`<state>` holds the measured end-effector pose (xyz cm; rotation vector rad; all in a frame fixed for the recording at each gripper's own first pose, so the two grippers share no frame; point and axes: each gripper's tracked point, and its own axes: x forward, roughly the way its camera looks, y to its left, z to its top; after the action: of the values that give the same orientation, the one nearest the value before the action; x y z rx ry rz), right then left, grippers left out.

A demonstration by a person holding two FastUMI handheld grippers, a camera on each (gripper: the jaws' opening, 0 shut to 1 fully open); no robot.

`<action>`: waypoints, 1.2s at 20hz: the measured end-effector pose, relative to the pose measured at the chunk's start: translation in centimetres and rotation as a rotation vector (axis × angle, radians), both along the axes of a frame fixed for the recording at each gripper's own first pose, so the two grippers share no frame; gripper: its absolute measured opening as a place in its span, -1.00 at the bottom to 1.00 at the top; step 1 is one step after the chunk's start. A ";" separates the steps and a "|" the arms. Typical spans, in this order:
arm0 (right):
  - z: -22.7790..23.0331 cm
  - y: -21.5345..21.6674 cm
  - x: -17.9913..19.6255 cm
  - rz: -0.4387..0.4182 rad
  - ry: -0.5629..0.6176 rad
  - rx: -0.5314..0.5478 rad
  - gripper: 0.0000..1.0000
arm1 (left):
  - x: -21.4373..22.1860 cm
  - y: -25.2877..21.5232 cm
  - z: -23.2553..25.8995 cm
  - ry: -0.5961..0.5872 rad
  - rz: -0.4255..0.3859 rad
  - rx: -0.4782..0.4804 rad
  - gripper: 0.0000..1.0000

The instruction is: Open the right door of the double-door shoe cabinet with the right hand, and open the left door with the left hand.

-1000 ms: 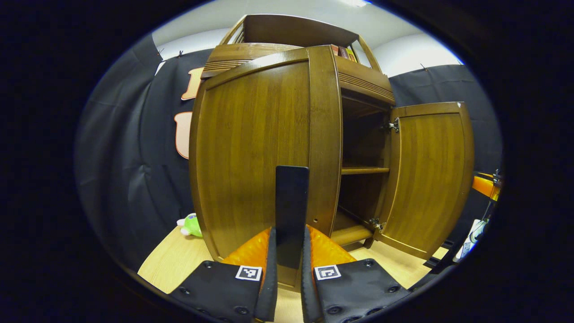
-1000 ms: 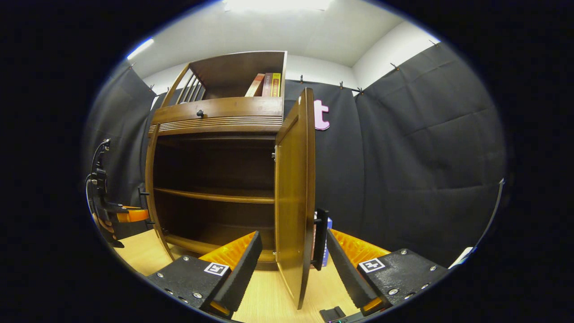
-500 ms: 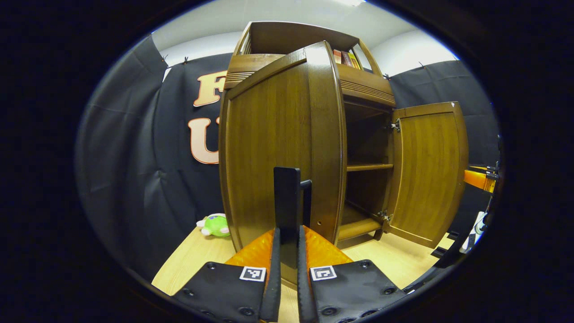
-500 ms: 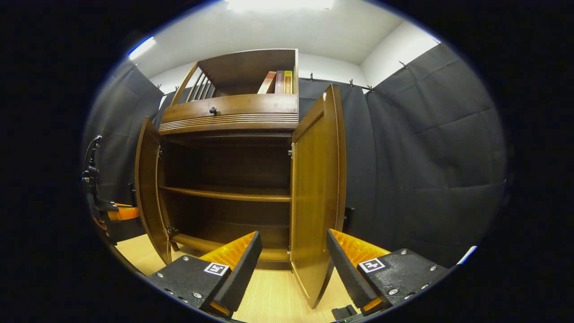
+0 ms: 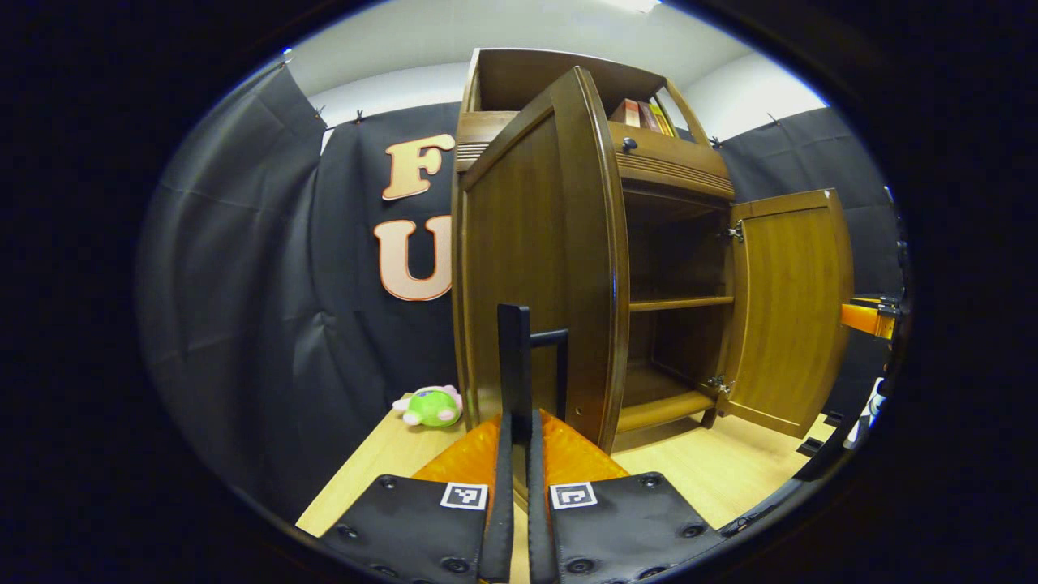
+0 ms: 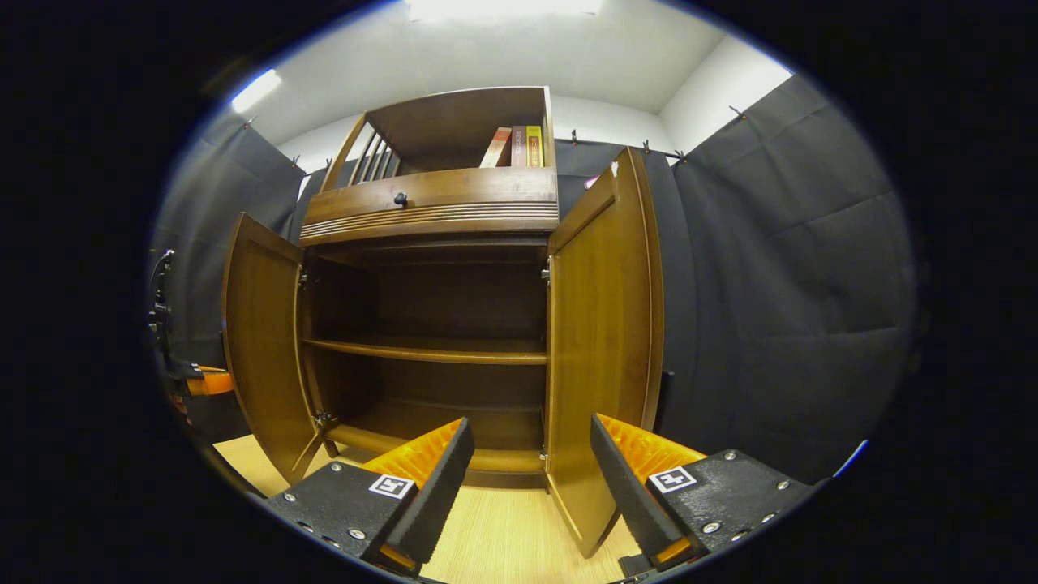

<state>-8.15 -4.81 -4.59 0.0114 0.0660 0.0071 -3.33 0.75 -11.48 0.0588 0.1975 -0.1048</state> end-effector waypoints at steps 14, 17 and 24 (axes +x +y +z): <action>-0.8 2.4 0.3 0.041 0.011 0.015 0.80 | -1.1 8.5 1.1 -0.042 0.098 0.007 -0.72; -0.9 3.0 0.4 0.048 0.011 0.018 0.80 | -0.9 9.9 1.2 -0.044 0.102 0.002 -0.74; -1.2 4.2 0.8 0.069 0.016 0.018 1.00 | -2.2 11.6 2.4 -0.074 0.114 -0.026 -0.75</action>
<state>-7.33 -0.61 -5.76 0.0267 0.0818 0.0763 -5.52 12.33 -9.07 0.0255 0.1249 0.0084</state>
